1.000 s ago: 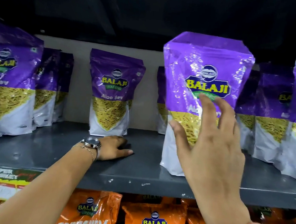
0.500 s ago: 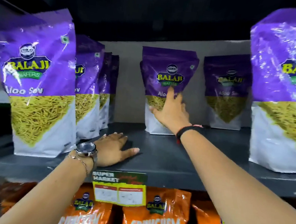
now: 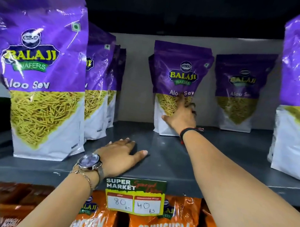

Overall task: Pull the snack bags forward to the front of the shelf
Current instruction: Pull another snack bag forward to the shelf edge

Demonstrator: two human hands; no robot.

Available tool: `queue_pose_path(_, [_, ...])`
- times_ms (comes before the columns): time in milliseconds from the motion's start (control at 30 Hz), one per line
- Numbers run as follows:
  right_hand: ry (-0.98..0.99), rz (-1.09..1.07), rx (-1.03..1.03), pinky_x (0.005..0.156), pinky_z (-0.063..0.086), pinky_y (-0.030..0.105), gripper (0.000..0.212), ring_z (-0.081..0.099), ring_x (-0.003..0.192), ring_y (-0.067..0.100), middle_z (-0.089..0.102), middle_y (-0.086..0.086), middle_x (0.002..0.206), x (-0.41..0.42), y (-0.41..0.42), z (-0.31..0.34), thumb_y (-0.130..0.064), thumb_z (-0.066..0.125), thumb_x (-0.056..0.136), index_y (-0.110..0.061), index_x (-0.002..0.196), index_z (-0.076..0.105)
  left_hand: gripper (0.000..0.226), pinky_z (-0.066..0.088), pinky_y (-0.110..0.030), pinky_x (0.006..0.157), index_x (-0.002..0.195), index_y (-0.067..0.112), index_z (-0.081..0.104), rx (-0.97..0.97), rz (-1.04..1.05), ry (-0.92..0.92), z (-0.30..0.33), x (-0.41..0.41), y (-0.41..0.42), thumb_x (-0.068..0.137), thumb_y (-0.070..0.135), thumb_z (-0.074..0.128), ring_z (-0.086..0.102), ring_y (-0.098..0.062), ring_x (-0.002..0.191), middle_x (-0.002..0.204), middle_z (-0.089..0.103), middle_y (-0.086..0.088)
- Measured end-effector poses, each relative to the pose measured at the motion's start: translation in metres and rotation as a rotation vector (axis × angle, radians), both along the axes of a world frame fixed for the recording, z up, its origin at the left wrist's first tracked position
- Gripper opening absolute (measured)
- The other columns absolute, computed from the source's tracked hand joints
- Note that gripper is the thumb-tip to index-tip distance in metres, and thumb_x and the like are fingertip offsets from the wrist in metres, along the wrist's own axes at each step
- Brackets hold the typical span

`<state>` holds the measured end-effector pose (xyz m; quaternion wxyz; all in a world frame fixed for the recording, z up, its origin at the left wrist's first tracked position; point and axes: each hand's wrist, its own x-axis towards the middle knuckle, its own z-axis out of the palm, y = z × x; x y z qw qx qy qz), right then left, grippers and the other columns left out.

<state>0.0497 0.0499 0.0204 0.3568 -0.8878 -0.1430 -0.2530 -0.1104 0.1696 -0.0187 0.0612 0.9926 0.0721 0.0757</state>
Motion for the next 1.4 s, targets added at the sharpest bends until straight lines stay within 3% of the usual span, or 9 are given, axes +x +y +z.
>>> queue_pose_path(233, [-0.022,-0.007,0.019,0.095,0.043,0.046,0.091,0.040,0.120,0.050,0.027,0.029,0.138,-0.007,-0.002,0.002,-0.032,0.071,0.075,-0.023,0.145,0.015,0.068,0.011,-0.032,0.118,0.145,0.021,0.022,-0.010,0.010,-0.005,0.001,-0.001,0.001,0.088,0.060,0.024,0.015,-0.014,0.144,0.157,0.015,-0.001])
queue_pose_path(467, [0.003,0.008,-0.039,0.101,0.039,0.046,0.091,0.041,0.121,0.048,0.029,0.027,0.137,-0.023,-0.012,0.007,-0.036,0.071,0.074,-0.027,0.145,0.014,0.067,0.010,-0.031,0.118,0.145,0.022,0.021,-0.022,0.024,0.006,0.002,-0.003,-0.002,0.089,0.059,0.025,0.014,-0.015,0.144,0.158,0.014,0.001])
queue_pose_path(767, [-0.066,0.030,-0.147,0.097,0.041,0.042,0.092,0.048,0.111,0.044,0.034,0.027,0.131,-0.058,-0.036,0.008,-0.039,0.071,0.075,-0.018,0.144,0.014,0.070,0.010,-0.032,0.118,0.146,0.022,0.021,-0.014,0.025,0.020,0.002,-0.002,-0.001,0.088,0.061,0.024,0.014,-0.014,0.145,0.158,0.013,0.001])
queue_pose_path(1400, [-0.095,0.022,-0.119,0.089,0.045,0.040,0.094,0.049,0.111,0.043,0.036,0.020,0.132,-0.097,-0.062,0.000,-0.044,0.070,0.074,-0.029,0.146,0.012,0.069,0.009,-0.031,0.118,0.146,0.021,0.019,-0.012,0.026,0.043,0.004,-0.004,-0.004,0.089,0.059,0.023,0.013,-0.015,0.145,0.158,0.011,0.001])
